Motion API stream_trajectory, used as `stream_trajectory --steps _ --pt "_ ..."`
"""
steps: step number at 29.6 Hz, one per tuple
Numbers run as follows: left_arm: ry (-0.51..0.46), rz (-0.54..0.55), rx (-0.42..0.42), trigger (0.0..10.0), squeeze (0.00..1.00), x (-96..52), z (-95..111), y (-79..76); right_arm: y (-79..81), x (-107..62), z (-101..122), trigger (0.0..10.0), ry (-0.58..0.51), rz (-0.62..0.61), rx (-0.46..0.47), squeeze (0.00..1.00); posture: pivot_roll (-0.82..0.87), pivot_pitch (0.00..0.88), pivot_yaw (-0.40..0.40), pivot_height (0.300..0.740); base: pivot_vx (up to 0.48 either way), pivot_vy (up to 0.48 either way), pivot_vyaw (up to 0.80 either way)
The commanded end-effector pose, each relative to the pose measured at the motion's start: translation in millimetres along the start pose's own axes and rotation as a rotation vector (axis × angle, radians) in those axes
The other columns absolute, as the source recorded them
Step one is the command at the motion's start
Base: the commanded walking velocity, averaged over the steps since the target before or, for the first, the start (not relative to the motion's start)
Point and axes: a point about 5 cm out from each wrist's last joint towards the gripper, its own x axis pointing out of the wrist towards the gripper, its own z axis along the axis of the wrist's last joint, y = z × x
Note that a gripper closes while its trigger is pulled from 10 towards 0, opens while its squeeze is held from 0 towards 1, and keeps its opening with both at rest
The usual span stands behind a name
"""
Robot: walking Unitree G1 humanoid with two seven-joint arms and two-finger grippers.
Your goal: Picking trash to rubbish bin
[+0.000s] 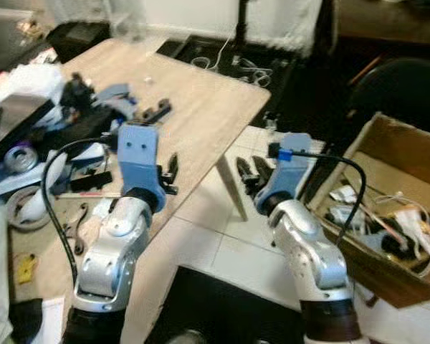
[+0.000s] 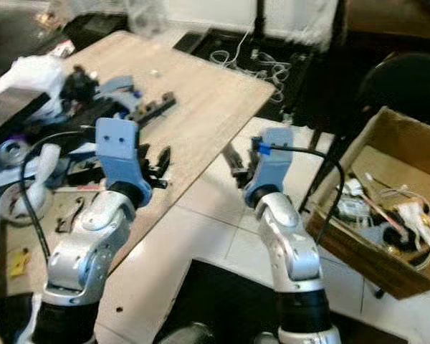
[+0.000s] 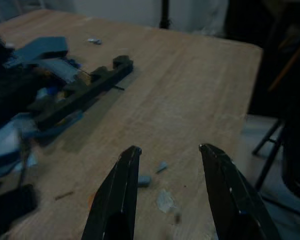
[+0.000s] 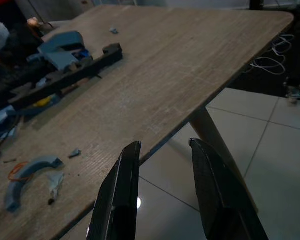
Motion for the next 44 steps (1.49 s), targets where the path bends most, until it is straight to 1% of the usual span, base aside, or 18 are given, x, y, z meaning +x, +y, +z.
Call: stream_trajectory --steps 1,7,8,9,10,13,16,17,18,19,20,26,28,29,32,35,39,44 --pt "0.021 0.033 0.001 10.0 0.0 -2.2 -5.0 1.7 2.2 -2.6 -1.3 10.0 0.008 0.007 0.019 0.0 0.06 0.193 0.061 0.74 0.0 0.0 0.8" --pt "0.023 0.066 0.017 10.0 0.0 -2.0 -6.8 4.0 3.8 -3.1 -3.3 10.0 0.022 0.011 0.034 0.0 0.06 0.193 0.061 0.74 0.0 0.0 0.8" --pt "0.035 0.06 -0.005 10.0 0.0 -2.6 -7.4 4.3 4.1 -3.0 -4.0 10.0 0.025 0.009 0.04 0.0 0.06 0.193 0.061 0.74 0.0 0.0 0.8" --pt "0.038 0.057 -0.012 10.0 0.0 -2.8 -7.1 4.3 4.3 -3.0 -3.7 10.0 0.025 0.01 0.04 0.0 0.07 0.195 0.057 0.74 0.0 0.0 0.8" --pt "0.031 0.076 -0.006 10.0 0.0 -3.0 -6.1 5.3 4.6 -2.9 -3.8 10.0 0.026 0.01 0.042 0.0 0.07 0.195 0.057 0.74 0.0 0.0 0.8" --pt "0.02 0.064 -0.017 10.0 0.0 -3.9 -4.6 5.0 5.1 -2.8 -4.4 10.0 0.03 0.012 0.046 0.0 0.07 0.195 0.057 0.74 0.0 0.0 0.8" --pt "0.016 0.059 0.02 10.0 0.0 -5.8 -4.0 5.5 6.3 -3.2 -5.6 10.0 0.036 0.009 0.056 0.0 0.07 0.195 0.054 0.74 0.0 0.0 0.8" --pt "0.018 0.049 0.003 10.0 0.0 -5.6 -3.6 4.1 6.8 -3.1 -5.7 10.0 0.036 0.009 0.057 0.0 0.07 0.195 0.055 0.74 0.0 0.0 0.8" --pt "0.018 0.049 0.003 10.0 0.0 -5.6 -3.6 4.1 6.8 -3.1 -5.7 10.0 0.036 0.009 0.057 0.0 0.07 0.195 0.055 0.74 0.0 0.0 0.8" --pt "0.067 0.049 0.03 10.0 0.0 -6.0 -4.7 4.0 6.9 -3.0 -5.7 10.0 0.037 0.009 0.058 0.0 0.07 0.195 0.055 0.74 0.0 0.0 0.8" --pt "0.099 0.031 0.033 10.0 0.0 -6.5 -4.8 1.6 6.5 -3.0 -5.6 10.0 0.037 0.007 0.062 0.0 0.07 0.19 0.056 0.74 0.0 0.0 0.8" --pt "0.109 0.006 0.054 10.0 0.0 -7.7 -4.3 -3.0 4.9 -3.3 -5.6 10.0 0.041 -0.003 0.078 0.0 0.07 0.191 0.06 0.74 0.0 0.0 0.8" --pt "0.134 -0.007 0.033 10.0 0.0 -8.3 -5.8 -5.3 4.1 -3.9 -6.1 10.0 0.046 -0.007 0.085 0.0 0.07 0.191 0.06 0.74 0.0 0.0 0.8" --pt "0.134 -0.007 0.033 10.0 0.0 -8.3 -5.8 -5.3 4.1 -3.9 -6.1 10.0 0.046 -0.007 0.085 0.0 0.07 0.191 0.06 0.74 0.0 0.0 0.8" --pt "0.184 -0.011 0.032 10.0 0.0 -9.0 -9.5 -6.9 4.2 -5.1 -7.3 10.0 0.053 -0.009 0.091 0.0 0.07 0.184 0.063 0.74 0.0 0.0 0.8" --pt "0.187 -0.017 0.023 10.0 0.0 -9.2 -9.9 -7.6 4.0 -5.2 -7.1 10.0 0.053 -0.011 0.092 0.0 0.07 0.184 0.063 0.74 0.0 0.0 0.8" --pt "0.219 -0.02 0.027 10.0 0.0 -9.2 -11.1 -7.7 3.5 -4.5 -6.5 10.0 0.056 -0.012 0.092 0.0 0.07 0.184 0.063 0.74 0.0 0.0 0.8" --pt "0.224 -0.04 0.022 10.0 0.0 -11.4 -12.3 -7.7 3.3 -4.5 -6.4 10.0 0.065 -0.009 0.093 0.0 0.07 0.184 0.054 0.74 0.0 0.0 0.8"
